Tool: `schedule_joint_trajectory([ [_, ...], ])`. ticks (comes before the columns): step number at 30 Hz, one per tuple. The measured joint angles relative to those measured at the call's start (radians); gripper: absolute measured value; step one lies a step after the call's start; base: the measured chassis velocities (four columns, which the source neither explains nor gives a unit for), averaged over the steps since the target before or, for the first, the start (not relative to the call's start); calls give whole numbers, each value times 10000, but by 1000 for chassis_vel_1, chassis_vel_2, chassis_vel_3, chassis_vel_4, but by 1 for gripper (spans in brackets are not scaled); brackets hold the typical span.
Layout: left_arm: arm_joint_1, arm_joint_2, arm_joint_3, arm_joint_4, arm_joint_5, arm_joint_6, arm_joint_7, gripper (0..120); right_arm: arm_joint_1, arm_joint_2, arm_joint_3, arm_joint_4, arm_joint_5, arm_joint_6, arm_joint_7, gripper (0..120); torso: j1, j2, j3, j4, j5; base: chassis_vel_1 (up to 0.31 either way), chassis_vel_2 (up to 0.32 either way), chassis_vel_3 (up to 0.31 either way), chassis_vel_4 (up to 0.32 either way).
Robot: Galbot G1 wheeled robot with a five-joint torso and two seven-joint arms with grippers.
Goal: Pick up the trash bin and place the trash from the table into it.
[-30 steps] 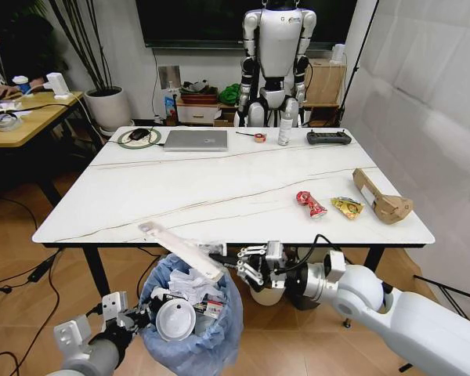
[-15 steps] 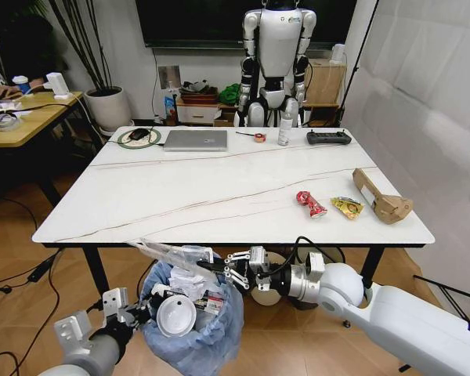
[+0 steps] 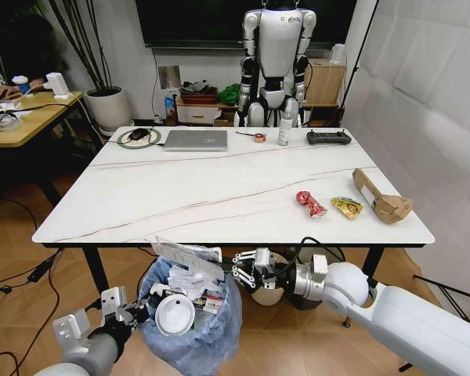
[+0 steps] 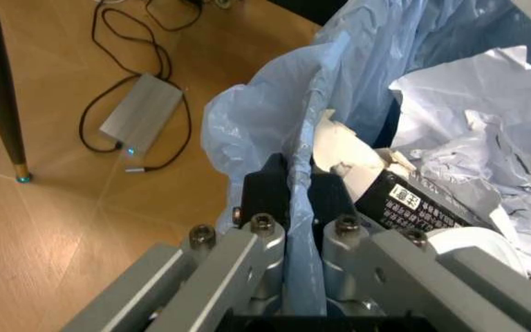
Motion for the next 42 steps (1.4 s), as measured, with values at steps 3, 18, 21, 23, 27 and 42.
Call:
schedule_joint_trajectory([
  [3, -40, 31, -36, -13, -55, 13, -32, 0, -64, 6, 24, 11, -22, 0, 0, 0, 0, 0, 0, 1, 0, 0, 0, 0, 0],
  [18, -223, 52, -3, -18, -146, 36, -79, 0, -278, -22, 36, 134, -98, -12, 22, 0, 0, 0, 0, 0, 0, 0, 0, 0, 0],
  [21, -251, 55, -3, -17, -155, 40, -80, 0, -202, 7, -13, 133, -97, -11, 41, 0, 0, 0, 0, 1, 0, 0, 0, 0, 0],
  [23, -280, 59, -2, -6, -163, 48, -85, 0, -189, 13, -25, 133, -95, -10, 50, 0, 0, 0, 0, 1, 0, 0, 0, 0, 0],
  [27, -325, 59, 13, 7, -167, 55, -101, 0, -189, 13, -32, 133, -94, -5, 53, 1, 0, 0, 0, 0, 0, 0, 0, 0, 0],
  [42, -412, 45, 91, 38, -185, 97, -145, 0, -175, -21, -40, 117, -85, 89, 40, 30, 0, 0, 0, 0, 0, 0, 0, 0, 0],
])
